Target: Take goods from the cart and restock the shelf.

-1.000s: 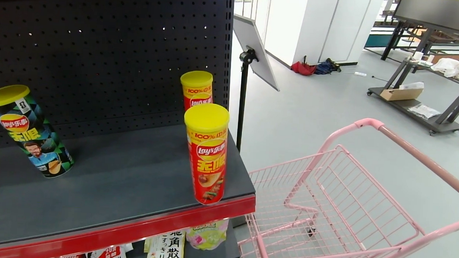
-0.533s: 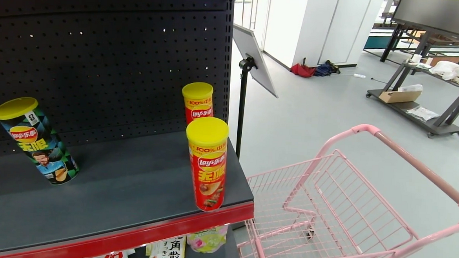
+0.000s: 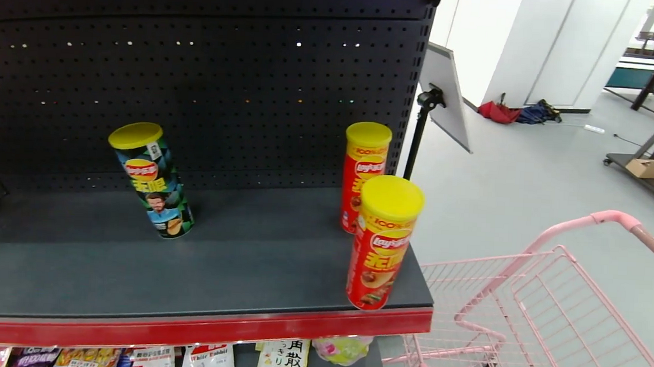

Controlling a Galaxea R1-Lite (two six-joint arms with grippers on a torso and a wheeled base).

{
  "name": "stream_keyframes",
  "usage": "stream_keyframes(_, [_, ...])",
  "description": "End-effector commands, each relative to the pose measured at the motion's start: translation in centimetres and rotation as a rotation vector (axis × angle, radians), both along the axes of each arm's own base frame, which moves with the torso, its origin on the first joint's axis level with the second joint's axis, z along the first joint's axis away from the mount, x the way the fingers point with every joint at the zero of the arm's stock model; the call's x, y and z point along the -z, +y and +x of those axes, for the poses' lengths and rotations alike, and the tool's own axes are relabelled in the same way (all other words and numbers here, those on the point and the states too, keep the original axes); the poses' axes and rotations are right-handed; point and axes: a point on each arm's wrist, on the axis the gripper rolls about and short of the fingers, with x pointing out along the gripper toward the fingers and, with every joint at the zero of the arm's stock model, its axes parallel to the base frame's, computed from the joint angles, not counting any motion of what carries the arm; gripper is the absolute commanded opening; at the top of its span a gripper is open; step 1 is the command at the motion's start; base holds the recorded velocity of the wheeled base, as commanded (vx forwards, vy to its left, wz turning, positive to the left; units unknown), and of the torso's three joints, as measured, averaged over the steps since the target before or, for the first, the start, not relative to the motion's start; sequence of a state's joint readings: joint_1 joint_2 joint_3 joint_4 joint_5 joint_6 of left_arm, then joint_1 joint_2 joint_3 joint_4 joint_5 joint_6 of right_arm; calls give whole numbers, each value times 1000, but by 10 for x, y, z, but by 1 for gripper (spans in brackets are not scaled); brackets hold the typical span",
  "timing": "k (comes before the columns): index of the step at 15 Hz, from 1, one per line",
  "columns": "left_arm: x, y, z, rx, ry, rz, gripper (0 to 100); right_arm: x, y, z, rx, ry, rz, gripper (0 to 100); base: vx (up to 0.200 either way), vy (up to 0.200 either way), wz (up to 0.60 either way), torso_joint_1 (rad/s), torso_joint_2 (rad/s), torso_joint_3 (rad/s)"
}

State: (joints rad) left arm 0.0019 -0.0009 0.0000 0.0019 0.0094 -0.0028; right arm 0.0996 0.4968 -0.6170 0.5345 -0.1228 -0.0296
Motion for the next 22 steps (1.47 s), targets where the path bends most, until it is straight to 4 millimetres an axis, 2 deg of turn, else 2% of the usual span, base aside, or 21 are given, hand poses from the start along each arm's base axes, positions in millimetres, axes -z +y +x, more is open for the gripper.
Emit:
stream_keyframes(1, [0,0,0,1,2,0,100,3,0,-4,0,-14,-1,0,0,0,0,0,0,0])
stream_keyframes(3, [0,0,0,1,0,0,100,9,-1,-11,-5,-52,6,0,0,0,0,0,0,0])
stream_keyframes(7, [0,0,0,2,-1,4,100,33,0,-8,-29,-178,25,0,0,0,0,0,0,0])
stream_keyframes(9, [0,0,0,2,0,3,100,36,0,-9,-30,-181,25,0,0,0,0,0,0,0])
stream_keyframes(22, [0,0,0,2,1,4,100,39,0,-8,-30,-168,24,0,0,200,0,1,2,2])
